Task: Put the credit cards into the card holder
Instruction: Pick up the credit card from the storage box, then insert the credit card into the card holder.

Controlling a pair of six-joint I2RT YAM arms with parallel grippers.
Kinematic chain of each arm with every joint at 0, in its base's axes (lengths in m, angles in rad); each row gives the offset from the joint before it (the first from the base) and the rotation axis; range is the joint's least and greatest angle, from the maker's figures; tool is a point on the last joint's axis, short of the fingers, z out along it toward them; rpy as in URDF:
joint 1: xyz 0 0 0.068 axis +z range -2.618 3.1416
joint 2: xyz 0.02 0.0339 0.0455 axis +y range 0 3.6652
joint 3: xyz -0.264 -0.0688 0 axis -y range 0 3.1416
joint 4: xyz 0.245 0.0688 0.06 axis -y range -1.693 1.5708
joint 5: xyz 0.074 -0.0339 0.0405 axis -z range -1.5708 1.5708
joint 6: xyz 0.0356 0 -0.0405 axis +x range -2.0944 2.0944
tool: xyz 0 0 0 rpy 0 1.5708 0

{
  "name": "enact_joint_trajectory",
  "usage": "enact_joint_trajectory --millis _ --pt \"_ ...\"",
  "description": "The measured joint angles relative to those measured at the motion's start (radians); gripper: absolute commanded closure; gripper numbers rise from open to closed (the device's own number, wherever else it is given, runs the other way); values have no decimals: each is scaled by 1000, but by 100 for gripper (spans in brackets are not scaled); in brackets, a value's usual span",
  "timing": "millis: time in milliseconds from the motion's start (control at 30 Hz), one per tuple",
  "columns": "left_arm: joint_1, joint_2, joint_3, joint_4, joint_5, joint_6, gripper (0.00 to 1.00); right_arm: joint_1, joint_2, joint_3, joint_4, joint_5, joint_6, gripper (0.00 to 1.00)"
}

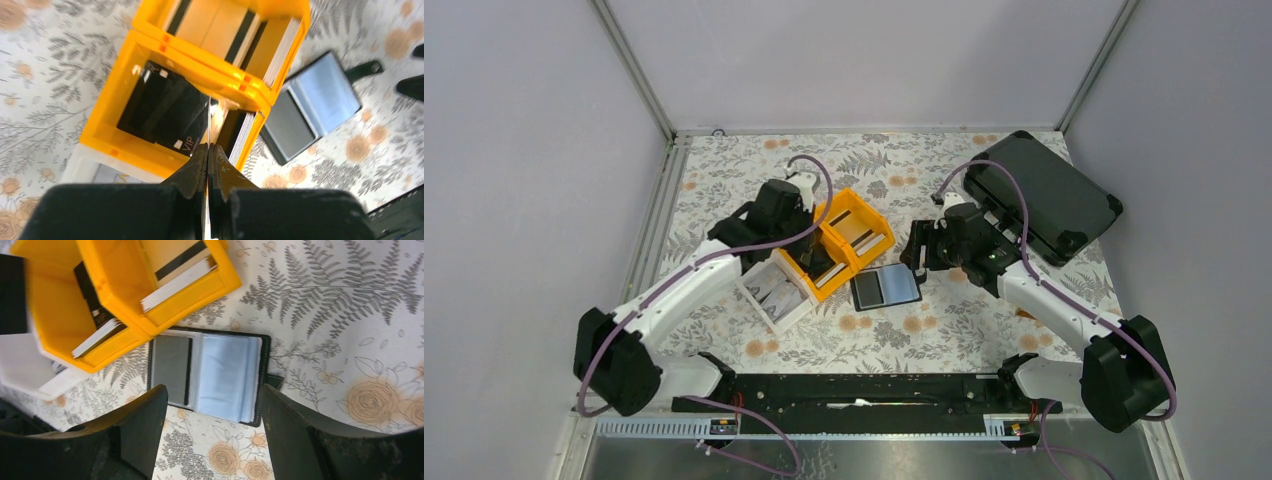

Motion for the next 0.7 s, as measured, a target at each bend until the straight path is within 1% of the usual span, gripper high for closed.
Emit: enact_joint_trajectory --millis 67,167,233,300,367,467,533,700 --pt "0 -43 10 1 -29 -22 100 0 -1 -6 -7 32 3 23" --pt "0 -137 8 29 -54 -112 100 0 -1 -16 -25 87 8 21" --pt "0 -214 -34 110 -48 -212 100 0 -1 -27 -31 114 13 21" --pt "-6 -288 -118 225 -26 -330 100 -1 -1 -39 -34 129 19 21" --pt "-27 -318 -198 318 -11 -427 100 -2 0 -52 -37 131 24 21" --pt "-100 -302 -320 461 -5 -560 100 -4 9 -72 -38 130 31 21" --pt "-161 -269 -381 521 -10 -619 100 -8 14 -86 -41 130 36 21" --pt "-276 -201 -439 655 -50 -693 100 -14 19 -103 -44 130 44 24"
